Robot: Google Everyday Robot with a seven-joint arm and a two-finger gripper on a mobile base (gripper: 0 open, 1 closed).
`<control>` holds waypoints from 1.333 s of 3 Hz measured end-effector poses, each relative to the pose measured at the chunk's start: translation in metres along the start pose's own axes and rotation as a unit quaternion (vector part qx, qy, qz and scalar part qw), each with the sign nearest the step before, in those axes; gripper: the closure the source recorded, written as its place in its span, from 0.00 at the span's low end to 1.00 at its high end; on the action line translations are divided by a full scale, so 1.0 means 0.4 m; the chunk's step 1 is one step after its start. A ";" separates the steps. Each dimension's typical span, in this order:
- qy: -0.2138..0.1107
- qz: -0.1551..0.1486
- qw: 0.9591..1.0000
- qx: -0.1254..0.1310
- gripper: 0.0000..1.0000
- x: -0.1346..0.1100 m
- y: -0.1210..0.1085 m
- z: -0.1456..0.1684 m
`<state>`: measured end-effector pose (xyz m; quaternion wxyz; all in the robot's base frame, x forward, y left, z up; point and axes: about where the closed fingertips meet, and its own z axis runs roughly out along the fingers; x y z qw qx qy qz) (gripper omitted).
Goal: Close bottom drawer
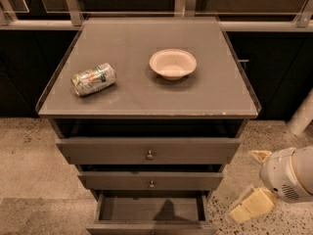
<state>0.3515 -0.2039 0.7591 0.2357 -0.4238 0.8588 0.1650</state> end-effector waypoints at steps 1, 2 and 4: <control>-0.015 0.061 0.998 -0.006 0.00 0.079 -0.045 0.064; -0.025 0.125 0.992 -0.017 0.00 0.180 -0.098 0.178; -0.025 0.126 0.991 -0.021 0.43 0.183 -0.097 0.192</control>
Offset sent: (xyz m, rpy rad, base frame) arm 0.0253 -0.0591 -0.1818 0.2026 0.1872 -0.3310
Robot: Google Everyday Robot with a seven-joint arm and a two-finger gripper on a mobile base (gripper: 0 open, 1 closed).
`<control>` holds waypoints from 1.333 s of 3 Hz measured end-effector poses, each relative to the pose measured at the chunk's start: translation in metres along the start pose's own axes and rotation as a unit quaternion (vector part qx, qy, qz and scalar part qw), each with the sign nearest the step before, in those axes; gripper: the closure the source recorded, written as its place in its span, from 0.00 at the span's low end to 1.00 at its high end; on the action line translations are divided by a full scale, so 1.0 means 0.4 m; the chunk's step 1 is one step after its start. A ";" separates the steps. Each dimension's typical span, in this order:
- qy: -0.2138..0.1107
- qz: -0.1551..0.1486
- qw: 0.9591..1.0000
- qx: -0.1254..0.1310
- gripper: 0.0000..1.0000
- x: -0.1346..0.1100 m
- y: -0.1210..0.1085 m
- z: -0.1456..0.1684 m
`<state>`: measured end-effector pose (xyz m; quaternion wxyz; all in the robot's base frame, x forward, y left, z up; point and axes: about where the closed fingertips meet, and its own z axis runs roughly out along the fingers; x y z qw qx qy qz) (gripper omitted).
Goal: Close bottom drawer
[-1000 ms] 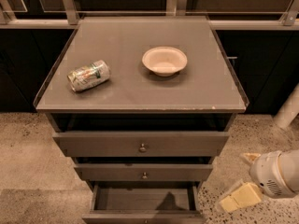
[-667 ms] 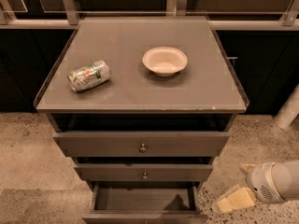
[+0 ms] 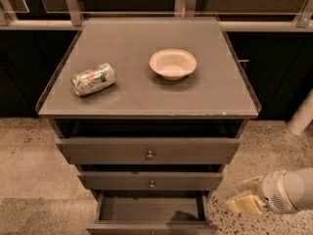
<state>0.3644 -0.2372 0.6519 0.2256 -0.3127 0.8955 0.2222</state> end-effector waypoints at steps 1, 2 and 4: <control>0.000 0.000 1.000 0.000 0.64 0.000 0.000 0.000; 0.009 0.003 1.000 -0.009 0.88 0.012 0.000 0.023; 0.030 0.116 0.989 -0.086 1.00 0.178 -0.072 0.211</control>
Offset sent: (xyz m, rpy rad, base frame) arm -0.0020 0.0038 -0.0221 0.0055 0.0554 0.0169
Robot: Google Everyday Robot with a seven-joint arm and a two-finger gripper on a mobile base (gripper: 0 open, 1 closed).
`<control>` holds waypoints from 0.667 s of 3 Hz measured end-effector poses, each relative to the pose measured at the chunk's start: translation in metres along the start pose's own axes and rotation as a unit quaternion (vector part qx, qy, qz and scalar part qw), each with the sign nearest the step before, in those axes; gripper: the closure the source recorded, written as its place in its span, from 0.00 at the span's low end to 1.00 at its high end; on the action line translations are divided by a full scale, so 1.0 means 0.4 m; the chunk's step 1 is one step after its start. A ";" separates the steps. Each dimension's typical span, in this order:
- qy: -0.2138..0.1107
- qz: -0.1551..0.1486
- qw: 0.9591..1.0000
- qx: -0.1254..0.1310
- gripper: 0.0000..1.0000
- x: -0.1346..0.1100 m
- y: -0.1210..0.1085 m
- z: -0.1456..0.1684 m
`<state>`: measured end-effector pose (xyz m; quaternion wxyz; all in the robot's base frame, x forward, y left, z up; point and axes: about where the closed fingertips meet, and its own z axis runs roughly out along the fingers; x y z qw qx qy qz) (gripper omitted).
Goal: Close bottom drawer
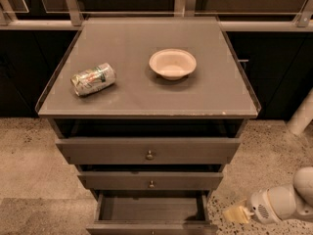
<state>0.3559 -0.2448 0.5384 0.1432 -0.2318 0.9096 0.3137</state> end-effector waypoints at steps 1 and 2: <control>0.022 0.053 0.997 -0.056 1.00 0.085 -0.054 0.111; 0.048 0.104 0.988 -0.100 1.00 0.172 -0.097 0.208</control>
Offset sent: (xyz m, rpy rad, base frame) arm -0.0376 -0.0042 -0.1527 0.1888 0.3863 -0.0579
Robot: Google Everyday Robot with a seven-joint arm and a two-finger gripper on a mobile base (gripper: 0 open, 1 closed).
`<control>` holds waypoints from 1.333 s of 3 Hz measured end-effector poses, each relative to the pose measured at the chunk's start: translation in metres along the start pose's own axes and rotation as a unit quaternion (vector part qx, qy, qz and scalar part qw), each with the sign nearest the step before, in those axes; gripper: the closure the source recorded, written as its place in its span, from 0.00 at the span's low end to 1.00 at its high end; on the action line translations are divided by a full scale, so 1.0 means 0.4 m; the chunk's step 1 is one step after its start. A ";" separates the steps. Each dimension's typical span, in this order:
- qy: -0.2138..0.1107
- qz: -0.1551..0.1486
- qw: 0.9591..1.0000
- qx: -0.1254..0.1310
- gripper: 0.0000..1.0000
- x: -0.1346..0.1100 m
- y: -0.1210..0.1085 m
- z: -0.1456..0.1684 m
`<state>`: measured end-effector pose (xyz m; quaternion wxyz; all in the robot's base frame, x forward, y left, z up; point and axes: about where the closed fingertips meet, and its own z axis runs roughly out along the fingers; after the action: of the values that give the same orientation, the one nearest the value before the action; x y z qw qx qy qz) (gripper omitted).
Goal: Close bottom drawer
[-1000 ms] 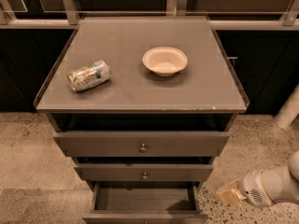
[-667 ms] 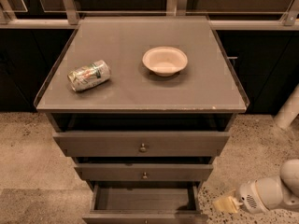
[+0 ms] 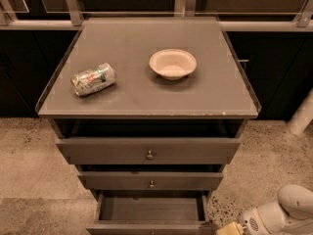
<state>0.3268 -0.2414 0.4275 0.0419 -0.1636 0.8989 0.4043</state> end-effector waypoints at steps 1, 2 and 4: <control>0.000 0.000 1.000 0.000 1.00 0.000 0.000 0.001; -0.008 0.023 1.000 -0.013 1.00 -0.004 -0.053 0.026; -0.040 0.074 0.996 -0.042 1.00 -0.046 -0.221 0.109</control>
Offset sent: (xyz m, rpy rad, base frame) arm 0.0248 -0.0193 -0.0606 0.0748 0.0825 -0.1135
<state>0.3709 -0.2591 0.3389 0.0407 -0.0819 0.8882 0.4503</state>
